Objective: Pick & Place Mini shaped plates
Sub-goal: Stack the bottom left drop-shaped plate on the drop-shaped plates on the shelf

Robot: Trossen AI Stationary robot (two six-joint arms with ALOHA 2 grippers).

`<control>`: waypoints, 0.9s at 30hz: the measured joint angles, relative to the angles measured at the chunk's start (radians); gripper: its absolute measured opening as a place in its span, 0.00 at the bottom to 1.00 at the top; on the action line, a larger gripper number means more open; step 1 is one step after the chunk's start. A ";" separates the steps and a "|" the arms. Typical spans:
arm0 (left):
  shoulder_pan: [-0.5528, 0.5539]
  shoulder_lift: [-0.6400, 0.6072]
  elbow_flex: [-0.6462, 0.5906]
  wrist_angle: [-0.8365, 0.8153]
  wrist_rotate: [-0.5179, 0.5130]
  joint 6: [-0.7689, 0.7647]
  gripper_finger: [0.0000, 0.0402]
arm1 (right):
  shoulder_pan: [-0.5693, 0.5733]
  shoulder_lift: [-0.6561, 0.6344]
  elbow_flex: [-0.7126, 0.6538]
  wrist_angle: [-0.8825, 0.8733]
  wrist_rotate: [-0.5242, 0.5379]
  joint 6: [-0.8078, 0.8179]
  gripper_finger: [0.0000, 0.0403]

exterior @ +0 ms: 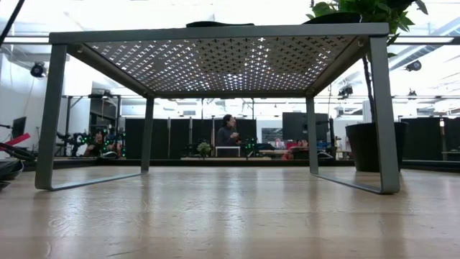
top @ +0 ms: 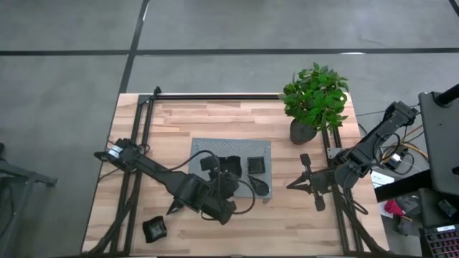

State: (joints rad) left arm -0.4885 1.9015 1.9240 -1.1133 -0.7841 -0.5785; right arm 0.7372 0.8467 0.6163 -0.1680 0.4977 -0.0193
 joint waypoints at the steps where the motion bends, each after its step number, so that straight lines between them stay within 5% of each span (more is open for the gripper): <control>1: 0.000 0.000 0.002 -0.001 0.001 0.000 0.35 | 0.000 0.000 0.000 0.000 0.000 0.000 0.02; 12: -0.010 0.000 0.049 -0.002 0.006 0.005 0.35 | 0.000 0.000 0.000 0.000 0.000 0.000 0.02; 27: -0.135 -0.006 0.129 -0.032 0.199 0.000 0.35 | 0.000 0.000 0.000 0.000 0.000 0.000 0.02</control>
State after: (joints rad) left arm -0.6236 1.8954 2.0525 -1.1458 -0.5850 -0.5781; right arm 0.7372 0.8467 0.6163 -0.1680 0.4976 -0.0192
